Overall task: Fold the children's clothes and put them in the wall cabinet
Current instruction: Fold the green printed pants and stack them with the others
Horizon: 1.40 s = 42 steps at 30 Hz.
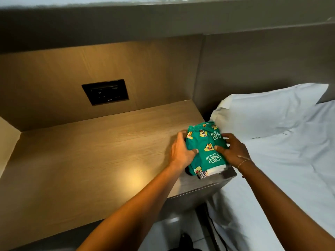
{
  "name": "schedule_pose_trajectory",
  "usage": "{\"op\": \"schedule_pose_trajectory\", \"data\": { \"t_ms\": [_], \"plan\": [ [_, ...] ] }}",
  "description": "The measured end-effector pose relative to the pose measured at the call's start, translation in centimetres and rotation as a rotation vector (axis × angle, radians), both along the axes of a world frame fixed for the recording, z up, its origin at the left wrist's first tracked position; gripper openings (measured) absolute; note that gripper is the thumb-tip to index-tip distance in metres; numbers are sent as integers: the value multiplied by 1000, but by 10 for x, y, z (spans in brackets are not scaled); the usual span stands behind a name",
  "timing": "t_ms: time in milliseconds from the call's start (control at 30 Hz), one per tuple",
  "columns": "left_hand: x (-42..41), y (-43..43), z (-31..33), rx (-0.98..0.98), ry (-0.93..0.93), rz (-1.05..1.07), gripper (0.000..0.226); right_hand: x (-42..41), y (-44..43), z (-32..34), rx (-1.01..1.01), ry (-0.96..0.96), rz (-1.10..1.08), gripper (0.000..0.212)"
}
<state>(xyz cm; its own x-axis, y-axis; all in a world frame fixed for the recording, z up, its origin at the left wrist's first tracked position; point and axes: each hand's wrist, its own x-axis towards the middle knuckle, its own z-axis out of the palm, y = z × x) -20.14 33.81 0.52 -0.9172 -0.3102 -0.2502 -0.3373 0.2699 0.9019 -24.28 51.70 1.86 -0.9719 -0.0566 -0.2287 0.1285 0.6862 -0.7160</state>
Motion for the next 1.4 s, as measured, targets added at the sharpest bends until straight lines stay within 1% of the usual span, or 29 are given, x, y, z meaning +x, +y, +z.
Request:
{"op": "schedule_pose_trajectory", "data": {
  "t_ms": [33, 67, 133, 167, 267, 300, 400, 467, 500, 567, 633, 700, 733, 767, 800, 867, 933, 1000, 1067, 1133, 1167, 1200, 1233, 1300, 1333, 1400],
  "plan": [
    [2, -2, -6, -108, -40, 7, 75, 2, 2, -6, 4, -14, -3, 54],
    [5, -6, -12, -165, -63, 25, 80, 4, 5, -11, -7, -11, -14, 55],
    [9, -10, -21, -197, -71, 54, 85, 3, 10, -16, -41, 32, -33, 53],
    [9, -11, -23, -204, -76, 43, 83, 0, 11, -18, -57, 39, -39, 52],
    [6, -2, -23, -183, -67, -45, 58, -5, 5, -23, -55, -55, 31, 49],
    [5, 3, -23, -193, -57, -81, 53, -5, 1, -27, -36, -80, 60, 48],
    [4, 15, -24, -328, -78, -119, 58, -4, -12, -39, 116, -58, 104, 46],
    [3, 18, -25, -355, -91, -90, 60, -2, -18, -42, 139, -34, 87, 45],
    [3, 18, -26, -334, -85, -76, 59, 0, -21, -43, 98, -29, 71, 43],
    [7, 15, -28, -266, -49, -45, 58, 4, -31, -43, -63, -54, 31, 38],
    [13, 6, -30, -191, -2, -6, 56, 12, -46, -42, -264, -118, -15, 29],
    [25, -13, -30, -71, 52, 42, 56, 22, -70, -41, -491, -180, -60, 19],
    [34, -26, -28, -4, 85, 69, 56, 27, -84, -40, -567, -184, -68, 17],
    [43, -41, -26, 39, 118, 94, 55, 31, -99, -39, -594, -173, -49, 18],
    [54, -58, -25, 52, 152, 115, 54, 37, -116, -38, -580, -158, -4, 21],
    [77, -97, -25, 15, 197, 130, 51, 51, -153, -37, -510, -127, 98, 29],
    [97, -135, -28, -64, 182, 161, 51, 66, -188, -36, -377, -88, 183, 37],
    [115, -168, -30, -90, 129, 209, 51, 82, -218, -35, -235, -39, 267, 43],
    [127, -194, -32, -37, 58, 243, 44, 94, -242, -34, -166, -38, 336, 45],
    [134, -211, -36, -21, -18, 224, 34, 100, -256, -36, -88, -60, 388, 48],
    [137, -217, -37, -27, -51, 207, 34, 102, -260, -37, -46, -63, 410, 51],
    [141, -220, -38, -64, -74, 189, 36, 104, -262, -38, -6, -53, 427, 54],
    [145, -222, -39, -146, -83, 176, 40, 106, -262, -39, 26, -27, 434, 58],
    [153, -227, -39, -380, -90, 212, 55, 106, -256, -39, 60, 54, 418, 66],
    [158, -230, -39, -448, -88, 249, 60, 106, -252, -39, 59, 94, 401, 69],
    [165, -236, -40, -449, -106, 285, 61, 105, -244, -40, 39, 118, 371, 70]
  ]
}}
